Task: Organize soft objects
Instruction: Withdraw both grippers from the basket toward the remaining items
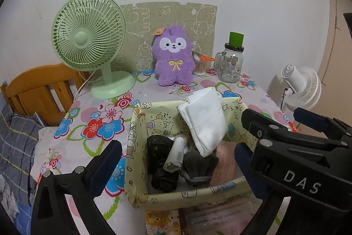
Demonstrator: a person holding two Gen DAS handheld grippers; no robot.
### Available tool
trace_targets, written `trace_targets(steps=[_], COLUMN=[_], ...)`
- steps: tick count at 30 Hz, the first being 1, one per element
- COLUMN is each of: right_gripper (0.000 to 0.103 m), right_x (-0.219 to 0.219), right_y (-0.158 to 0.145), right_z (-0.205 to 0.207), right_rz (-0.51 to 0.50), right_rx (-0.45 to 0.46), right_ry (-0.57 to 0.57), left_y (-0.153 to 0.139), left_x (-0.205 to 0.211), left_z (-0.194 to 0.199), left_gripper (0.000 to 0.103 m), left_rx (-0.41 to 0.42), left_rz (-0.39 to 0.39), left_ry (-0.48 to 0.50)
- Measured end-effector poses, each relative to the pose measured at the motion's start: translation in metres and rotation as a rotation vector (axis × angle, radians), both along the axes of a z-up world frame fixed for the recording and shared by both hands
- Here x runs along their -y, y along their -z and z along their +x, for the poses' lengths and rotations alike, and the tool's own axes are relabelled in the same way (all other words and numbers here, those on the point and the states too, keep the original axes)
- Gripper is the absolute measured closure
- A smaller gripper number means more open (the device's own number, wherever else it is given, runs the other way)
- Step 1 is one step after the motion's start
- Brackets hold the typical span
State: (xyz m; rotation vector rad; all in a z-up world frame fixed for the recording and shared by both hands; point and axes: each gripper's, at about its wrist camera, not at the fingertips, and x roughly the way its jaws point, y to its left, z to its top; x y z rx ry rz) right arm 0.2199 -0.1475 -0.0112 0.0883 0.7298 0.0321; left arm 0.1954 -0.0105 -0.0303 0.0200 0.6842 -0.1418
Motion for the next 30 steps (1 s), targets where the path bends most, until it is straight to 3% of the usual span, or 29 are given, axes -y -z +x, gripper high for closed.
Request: trace_targets(steps=[14,30], right_gripper=[0.004,0.004], right_x=[0.014,0.010], right_y=[-0.025,-0.027], right_z=[-0.047,-0.098], right_rz=[0.013,-0.027], right_rx=[0.078,0.118], right_ry=[0.021,-0.017], left_y=[-0.021,-0.015], left_x=[0.005,0.010], left_z=[-0.042,-0.084], left_gripper=[0.000,0.000], left_rx=[0.052,0.056], left_rz=[-0.006,-0.014], left_ry=[-0.006,-0.022])
